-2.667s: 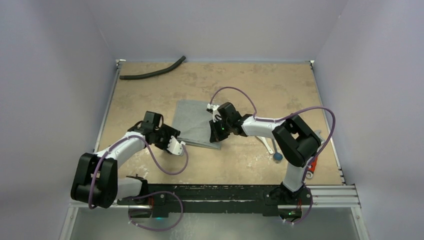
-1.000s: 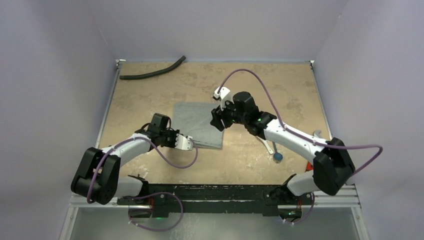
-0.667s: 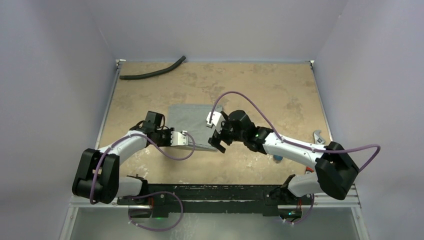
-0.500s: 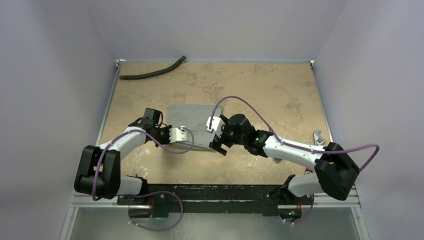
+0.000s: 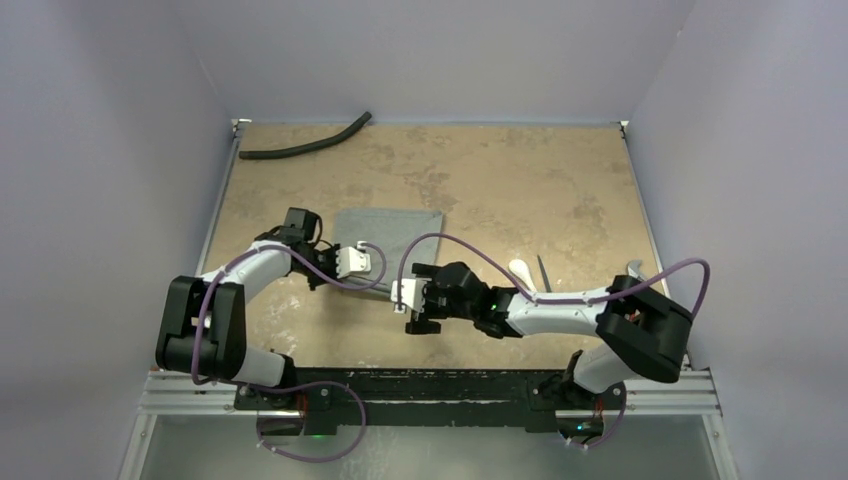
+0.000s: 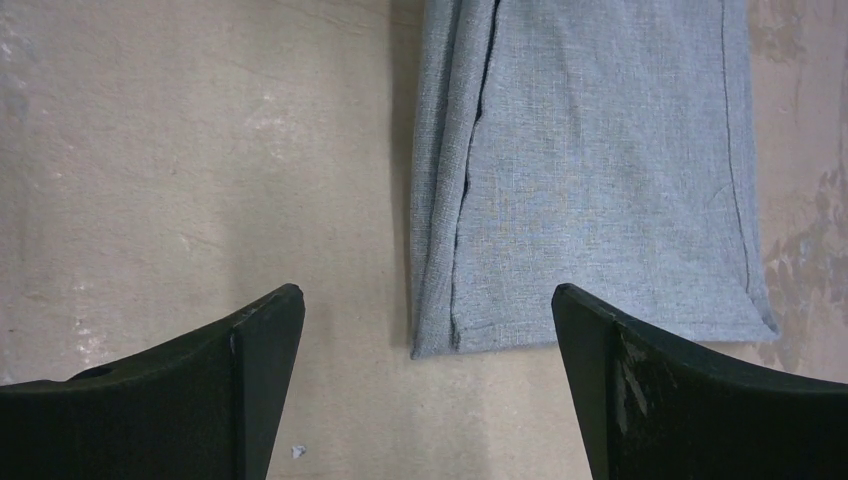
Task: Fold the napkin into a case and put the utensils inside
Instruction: Pick up the upper triangle-folded napkin from the center of the board.
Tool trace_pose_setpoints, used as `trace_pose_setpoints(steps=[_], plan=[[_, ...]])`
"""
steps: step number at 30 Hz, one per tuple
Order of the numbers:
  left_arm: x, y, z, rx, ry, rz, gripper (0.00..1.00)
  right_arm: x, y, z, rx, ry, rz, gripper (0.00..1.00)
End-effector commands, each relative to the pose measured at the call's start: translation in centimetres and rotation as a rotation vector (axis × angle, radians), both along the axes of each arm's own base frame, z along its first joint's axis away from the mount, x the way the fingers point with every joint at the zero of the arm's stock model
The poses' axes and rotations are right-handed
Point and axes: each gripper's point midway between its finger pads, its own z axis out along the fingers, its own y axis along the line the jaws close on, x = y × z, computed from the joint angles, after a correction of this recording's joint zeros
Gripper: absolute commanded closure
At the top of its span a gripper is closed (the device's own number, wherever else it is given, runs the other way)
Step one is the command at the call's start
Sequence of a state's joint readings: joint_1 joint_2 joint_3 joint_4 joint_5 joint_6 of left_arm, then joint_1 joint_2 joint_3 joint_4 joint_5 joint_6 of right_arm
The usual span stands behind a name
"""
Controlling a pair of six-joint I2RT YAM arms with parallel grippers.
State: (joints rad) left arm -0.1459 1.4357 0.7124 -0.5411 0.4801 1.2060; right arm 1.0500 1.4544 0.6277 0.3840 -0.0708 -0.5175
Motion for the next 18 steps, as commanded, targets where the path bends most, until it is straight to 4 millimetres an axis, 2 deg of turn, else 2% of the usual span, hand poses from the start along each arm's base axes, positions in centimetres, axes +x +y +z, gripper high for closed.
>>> trace_pose_setpoints(steps=[1, 11, 18], plan=[[0.3, -0.7, 1.0, -0.053, 0.007, -0.001, 1.0, 1.4, 0.9, 0.8, 0.018, -0.12, 0.004, 0.03], [0.2, 0.8, 0.9, -0.034, 0.013, -0.002, 1.0, 2.4, 1.3, -1.7, -0.087, -0.161, 0.037, 0.02], [0.0, 0.8, 1.2, -0.05, 0.054, -0.009, 1.0, 3.7, 1.7, -2.8, -0.124, -0.214, 0.0, 0.03]])
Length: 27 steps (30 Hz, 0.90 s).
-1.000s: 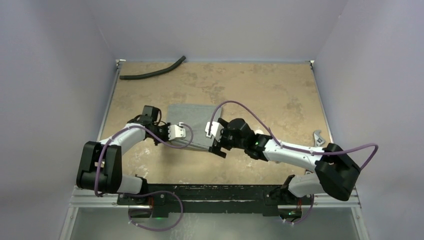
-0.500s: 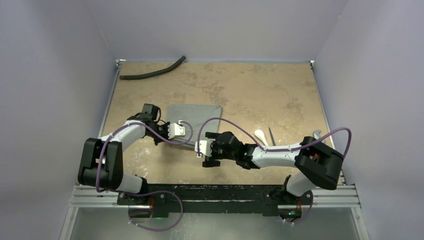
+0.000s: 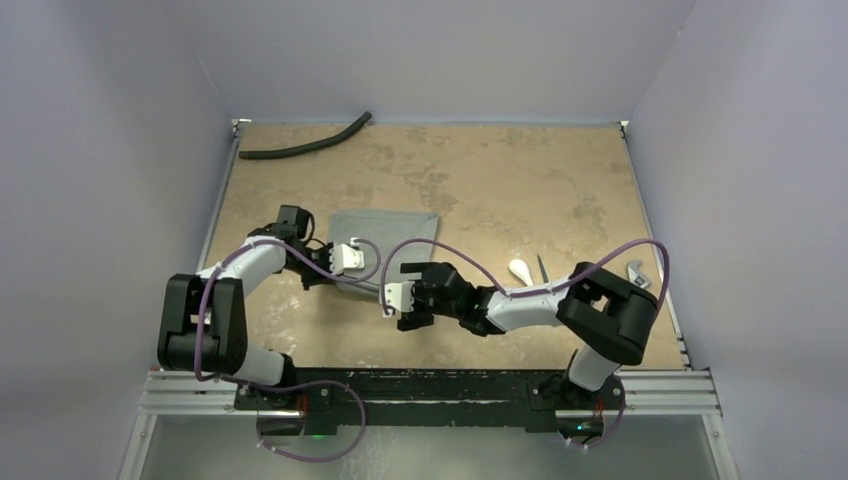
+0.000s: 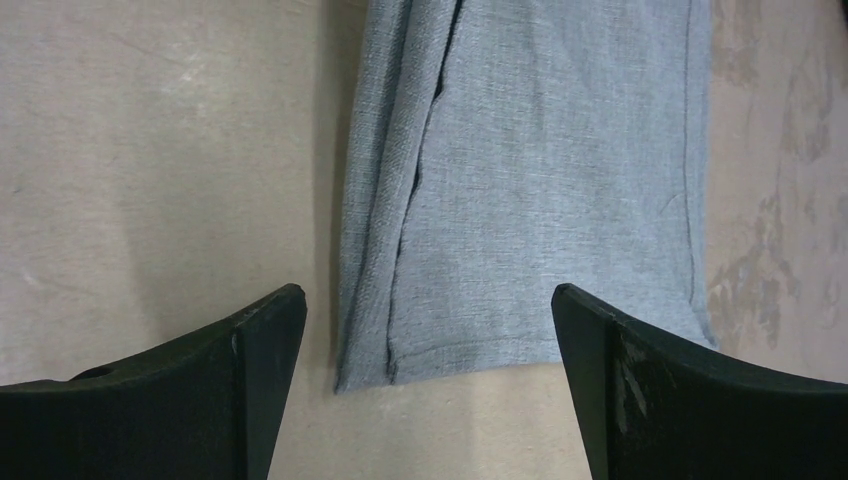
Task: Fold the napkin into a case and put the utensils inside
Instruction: Pick up the upper triangle-folded napkin from the center of the board.
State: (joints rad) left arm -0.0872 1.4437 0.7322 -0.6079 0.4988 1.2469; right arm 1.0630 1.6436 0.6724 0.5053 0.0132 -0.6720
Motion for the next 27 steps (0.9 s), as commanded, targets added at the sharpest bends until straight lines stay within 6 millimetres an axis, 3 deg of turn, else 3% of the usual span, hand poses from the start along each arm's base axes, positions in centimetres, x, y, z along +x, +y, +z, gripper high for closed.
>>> trace_pose_setpoints(steps=[1, 12, 21, 27], plan=[[0.4, -0.5, 1.1, -0.05, 0.027, -0.027, 1.0, 1.3, 0.2, -0.1, -0.03, -0.083, -0.035, 0.04], [0.5, -0.4, 1.7, -0.094, 0.052, -0.033, 1.0, 1.7, 0.7, -0.4, -0.022, -0.12, -0.039, 0.11], [1.3, 0.1, 2.0, -0.083, 0.021, -0.024, 1.0, 1.4, 1.5, -2.0, -0.067, -0.042, -0.039, 0.33], [2.4, 0.5, 2.8, -0.088, -0.003, -0.006, 1.0, 1.3, 1.4, -2.8, -0.112, 0.008, -0.062, 0.32]])
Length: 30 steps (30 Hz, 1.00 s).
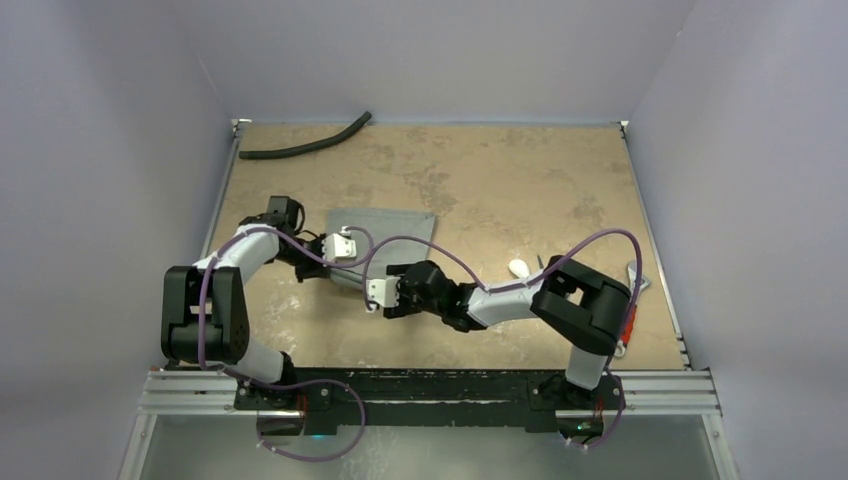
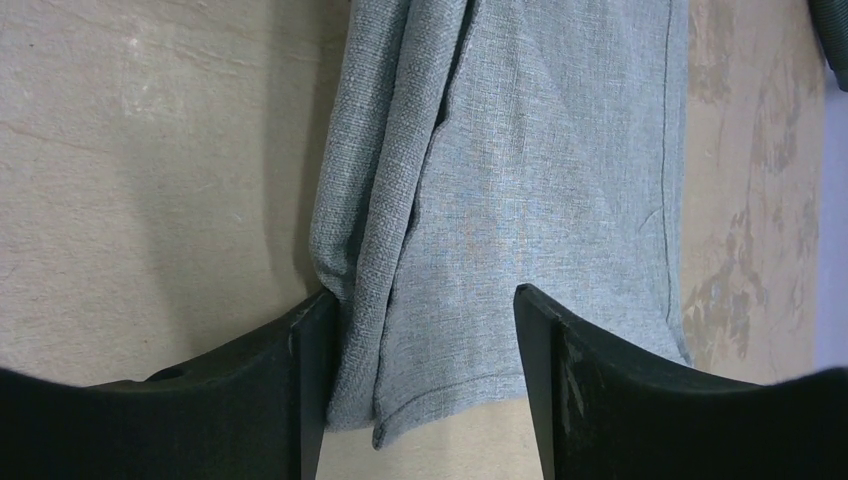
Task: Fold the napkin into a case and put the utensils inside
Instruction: Pick up the upper triangle-folded napkin from the center of the board, then turn over the upper triangle folded napkin at the center of the board.
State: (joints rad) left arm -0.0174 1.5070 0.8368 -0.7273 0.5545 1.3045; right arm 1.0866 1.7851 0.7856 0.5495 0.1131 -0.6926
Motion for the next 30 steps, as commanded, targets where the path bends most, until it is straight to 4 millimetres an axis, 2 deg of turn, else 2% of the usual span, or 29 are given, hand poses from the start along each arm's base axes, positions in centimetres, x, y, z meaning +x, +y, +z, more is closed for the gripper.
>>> trace_pose_setpoints(steps=[1, 3, 6, 11, 14, 18, 22, 25, 30], plan=[[1.7, -0.4, 1.9, -0.047, -0.062, -0.016, 1.0, -1.0, -1.2, -2.2, -0.09, 0.085, -0.024, 0.31], [1.9, 0.4, 2.0, -0.044, -0.067, 0.004, 1.0, -0.9, -1.3, -2.2, -0.094, 0.09, -0.036, 0.33], [1.8, 0.5, 2.0, -0.043, -0.067, 0.005, 1.0, -0.8, -1.3, -2.6, -0.102, 0.105, -0.055, 0.42], [1.7, 0.5, 2.4, -0.046, -0.079, -0.002, 1.0, -0.1, -1.0, -2.6, -0.083, 0.129, -0.128, 0.85], [1.7, 0.4, 3.0, -0.053, -0.086, -0.007, 1.0, 0.9, -0.7, -0.7, -0.029, 0.106, -0.196, 1.0], [1.3, 0.1, 4.1, -0.068, -0.085, -0.017, 1.0, 2.2, -0.5, 3.5, 0.081, 0.048, -0.262, 1.0], [0.8, 0.1, 5.7, -0.061, -0.107, -0.025, 1.0, 2.4, -0.7, 6.6, 0.147, 0.029, -0.299, 1.0], [-0.4, -0.1, 6.7, -0.071, -0.09, -0.039, 1.0, 1.3, -0.8, 8.4, 0.199, 0.044, -0.299, 1.0], [-2.8, -0.8, 9.1, -0.095, -0.077, -0.075, 1.0, -2.0, -0.4, 11.0, 0.219, 0.076, -0.277, 1.0]])
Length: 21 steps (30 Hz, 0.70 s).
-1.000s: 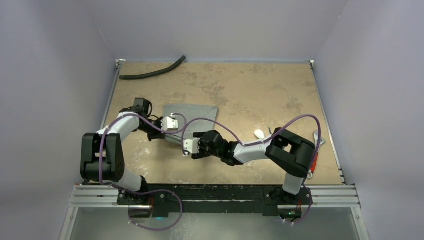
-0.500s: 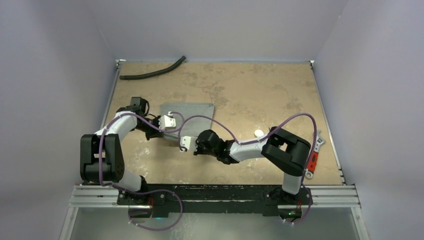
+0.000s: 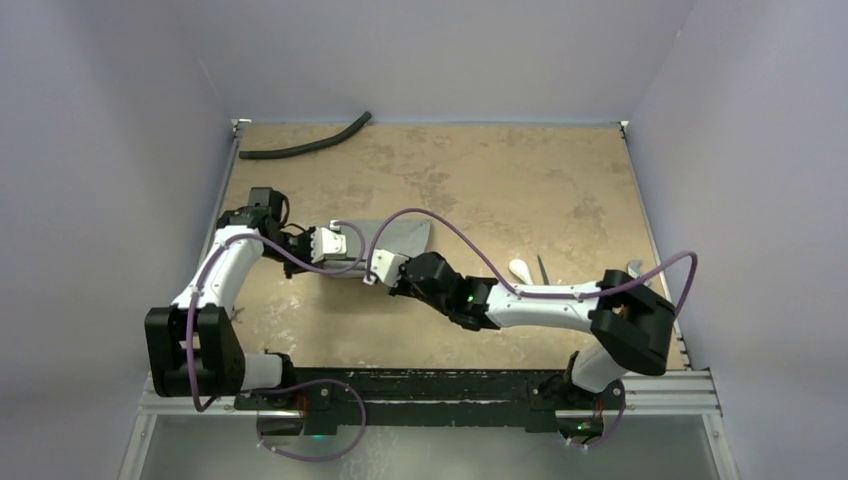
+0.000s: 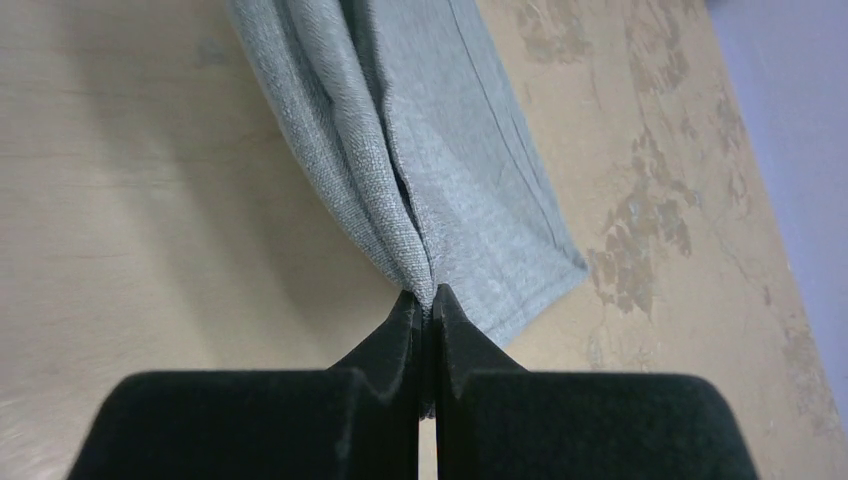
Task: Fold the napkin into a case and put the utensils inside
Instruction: Turn over the upper triangle folded napkin at the center of the board.
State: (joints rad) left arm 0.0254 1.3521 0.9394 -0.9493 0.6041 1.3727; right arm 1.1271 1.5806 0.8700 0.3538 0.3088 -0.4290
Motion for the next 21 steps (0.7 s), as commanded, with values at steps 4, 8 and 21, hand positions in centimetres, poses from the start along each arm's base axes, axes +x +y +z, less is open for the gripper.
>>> trace_pose_setpoints(steps=[4, 8, 21], plan=[[-4.3, -1.2, 5.6, -0.042, -0.026, -0.075, 1.0, -6.5, -0.3, 4.7, 0.058, 0.092, 0.014, 1.0], [-6.9, -1.6, 9.1, -0.06, -0.056, -0.106, 1.0, -10.9, -1.2, 6.5, 0.073, 0.18, 0.037, 1.0], [-10.6, -5.8, 16.7, -0.165, -0.116, -0.081, 1.0, -18.5, -2.0, 14.6, 0.296, 0.378, 0.101, 1.0]])
